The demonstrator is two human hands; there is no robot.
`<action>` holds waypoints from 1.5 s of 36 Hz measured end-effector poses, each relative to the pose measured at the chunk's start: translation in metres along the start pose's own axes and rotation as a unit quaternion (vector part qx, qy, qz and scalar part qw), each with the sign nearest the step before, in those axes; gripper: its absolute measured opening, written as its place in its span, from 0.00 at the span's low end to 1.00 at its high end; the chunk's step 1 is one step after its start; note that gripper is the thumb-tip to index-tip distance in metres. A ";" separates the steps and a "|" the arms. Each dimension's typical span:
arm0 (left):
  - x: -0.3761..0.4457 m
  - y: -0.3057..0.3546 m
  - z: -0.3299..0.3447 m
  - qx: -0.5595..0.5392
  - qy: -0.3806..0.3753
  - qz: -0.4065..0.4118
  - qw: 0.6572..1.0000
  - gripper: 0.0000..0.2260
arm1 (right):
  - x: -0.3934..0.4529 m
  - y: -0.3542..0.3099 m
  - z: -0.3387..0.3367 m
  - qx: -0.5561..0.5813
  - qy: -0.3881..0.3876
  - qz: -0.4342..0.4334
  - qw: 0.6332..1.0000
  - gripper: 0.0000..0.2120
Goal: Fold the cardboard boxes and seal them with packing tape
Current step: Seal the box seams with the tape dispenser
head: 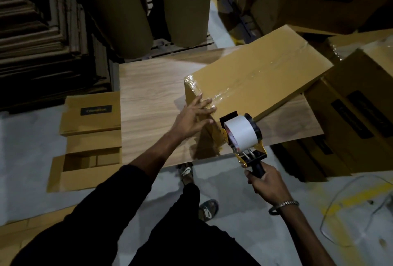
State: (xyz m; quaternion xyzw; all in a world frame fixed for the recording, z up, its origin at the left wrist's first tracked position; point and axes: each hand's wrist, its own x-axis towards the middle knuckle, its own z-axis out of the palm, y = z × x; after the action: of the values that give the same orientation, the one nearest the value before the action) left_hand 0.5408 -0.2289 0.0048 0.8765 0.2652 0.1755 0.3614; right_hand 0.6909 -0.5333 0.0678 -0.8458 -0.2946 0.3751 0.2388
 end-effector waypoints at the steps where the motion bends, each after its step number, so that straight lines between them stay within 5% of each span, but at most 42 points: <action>1: -0.002 0.003 -0.001 0.011 -0.012 -0.004 1.000 0.25 | 0.001 -0.001 0.002 0.002 -0.001 0.003 1.000 0.05; 5: -0.012 0.020 -0.005 0.113 -0.074 -0.010 0.991 0.31 | 0.003 0.000 0.009 0.011 -0.009 0.019 1.000 0.03; 8: -0.019 0.033 0.003 0.166 -0.060 0.072 0.982 0.25 | 0.005 0.000 0.011 0.013 -0.009 0.020 1.000 0.03; 13: -0.023 0.033 0.017 0.085 -0.011 0.111 0.990 0.19 | 0.003 0.002 0.010 0.011 -0.008 0.020 1.000 0.04; 20: -0.023 0.024 0.029 0.081 -0.003 0.075 0.994 0.20 | -0.016 -0.005 0.009 -0.005 0.038 -0.020 0.999 0.06; 29: -0.023 0.027 0.029 0.053 0.002 0.041 0.998 0.21 | -0.018 0.011 0.002 0.050 0.004 0.009 0.999 0.04; 43: -0.027 0.034 0.022 0.031 -0.022 0.024 0.999 0.21 | -0.018 0.030 0.030 0.318 -0.088 0.161 0.930 0.04; 49: -0.035 0.054 0.023 0.045 -0.034 -0.020 0.998 0.23 | -0.025 0.045 0.019 0.327 -0.017 0.165 0.930 0.04; 54: -0.035 0.087 0.063 0.120 -0.036 -0.109 0.986 0.37 | -0.015 0.041 0.003 0.345 0.031 0.141 0.927 0.05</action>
State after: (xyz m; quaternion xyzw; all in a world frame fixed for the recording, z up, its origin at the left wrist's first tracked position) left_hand 0.5743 -0.3356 0.0214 0.8850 0.3652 0.0698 0.2803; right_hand 0.6935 -0.5722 0.0474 -0.7549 -0.0171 0.4574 0.4697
